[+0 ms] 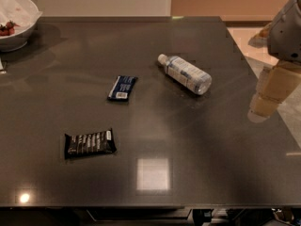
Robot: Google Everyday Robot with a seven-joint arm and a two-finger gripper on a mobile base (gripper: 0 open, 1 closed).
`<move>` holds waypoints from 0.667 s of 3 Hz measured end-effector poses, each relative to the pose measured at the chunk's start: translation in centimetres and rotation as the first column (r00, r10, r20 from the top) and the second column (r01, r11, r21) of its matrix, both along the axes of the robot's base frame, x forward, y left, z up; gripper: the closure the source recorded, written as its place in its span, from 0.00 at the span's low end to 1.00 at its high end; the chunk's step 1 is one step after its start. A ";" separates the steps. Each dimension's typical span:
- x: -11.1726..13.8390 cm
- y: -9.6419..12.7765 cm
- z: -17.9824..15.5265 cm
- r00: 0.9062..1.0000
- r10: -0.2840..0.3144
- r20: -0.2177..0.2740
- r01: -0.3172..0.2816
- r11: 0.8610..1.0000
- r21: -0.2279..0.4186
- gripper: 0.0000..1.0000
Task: Move rxbar blueberry near rxbar chocolate
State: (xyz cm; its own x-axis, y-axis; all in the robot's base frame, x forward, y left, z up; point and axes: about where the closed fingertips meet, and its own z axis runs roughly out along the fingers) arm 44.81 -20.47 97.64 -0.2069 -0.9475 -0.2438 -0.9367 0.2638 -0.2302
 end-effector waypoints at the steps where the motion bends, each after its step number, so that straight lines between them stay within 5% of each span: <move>1: 1.9 2.7 -0.4 0.999 0.037 0.000 -0.036 0.997 0.063 0.00; 2: 4.0 6.3 -1.1 0.996 0.084 0.006 -0.084 0.988 0.133 0.00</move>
Offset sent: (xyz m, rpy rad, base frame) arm 0.0634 0.1048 -0.0179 0.2212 -0.0006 0.1406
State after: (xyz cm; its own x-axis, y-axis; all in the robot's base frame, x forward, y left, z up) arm 48.76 -14.18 96.55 -0.1280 -0.9205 -0.3692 -0.9566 0.2129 -0.1989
